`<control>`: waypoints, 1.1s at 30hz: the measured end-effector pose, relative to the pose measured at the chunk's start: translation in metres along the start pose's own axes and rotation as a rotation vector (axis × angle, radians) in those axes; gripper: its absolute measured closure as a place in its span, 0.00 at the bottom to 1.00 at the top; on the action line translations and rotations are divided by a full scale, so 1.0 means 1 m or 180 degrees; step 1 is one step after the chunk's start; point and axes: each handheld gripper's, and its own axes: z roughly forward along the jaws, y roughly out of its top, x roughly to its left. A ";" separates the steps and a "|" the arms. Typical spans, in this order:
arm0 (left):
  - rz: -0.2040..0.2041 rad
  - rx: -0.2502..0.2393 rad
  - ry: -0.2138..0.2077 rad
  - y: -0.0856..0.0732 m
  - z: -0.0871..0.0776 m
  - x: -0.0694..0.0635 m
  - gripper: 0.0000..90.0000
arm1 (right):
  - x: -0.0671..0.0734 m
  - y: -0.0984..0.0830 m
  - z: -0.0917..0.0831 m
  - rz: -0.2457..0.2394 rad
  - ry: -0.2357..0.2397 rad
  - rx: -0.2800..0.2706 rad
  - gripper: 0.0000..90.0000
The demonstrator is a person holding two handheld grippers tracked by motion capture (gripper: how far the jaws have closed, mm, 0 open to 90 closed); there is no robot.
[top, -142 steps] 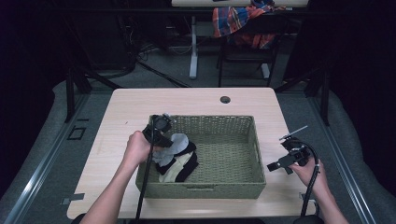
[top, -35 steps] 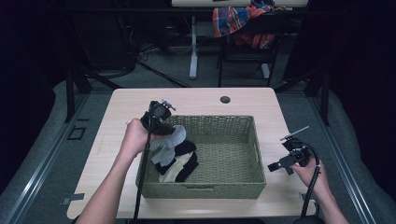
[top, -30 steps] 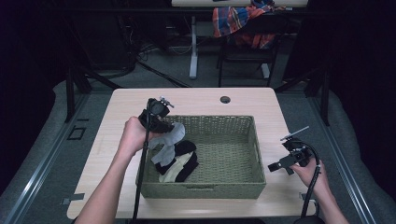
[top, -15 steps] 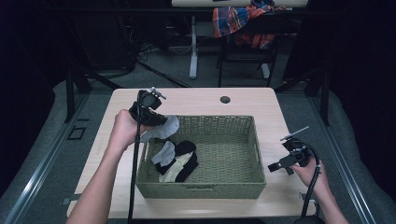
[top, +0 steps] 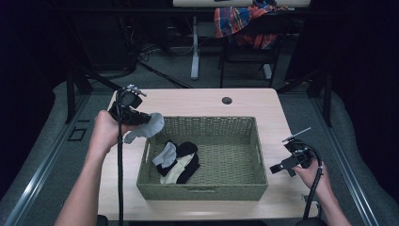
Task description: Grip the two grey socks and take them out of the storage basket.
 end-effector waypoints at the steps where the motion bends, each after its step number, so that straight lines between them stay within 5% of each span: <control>1: -0.0006 -0.0009 0.0016 -0.001 -0.001 0.001 0.95 | -0.001 0.001 -0.001 -0.0034 0.0003 0.0036 0.03; 17: -0.0502 -0.0151 0.0194 -0.050 -0.012 0.040 0.95 | 0.000 0.000 -0.001 0.0016 -0.0031 -0.0019 0.03; 19: -0.0553 -0.0154 0.0206 -0.056 -0.012 0.044 0.95 | -0.001 0.001 -0.003 -0.0043 -0.0034 0.0083 0.03; 24: -0.0704 -0.0049 0.0394 -0.074 0.003 0.059 0.95 | -0.001 0.001 -0.003 -0.0028 -0.0039 0.0066 0.03; 33: -0.0893 0.0087 0.0327 -0.095 0.027 0.078 0.95 | -0.001 0.000 0.000 0.0018 -0.0027 -0.0017 0.03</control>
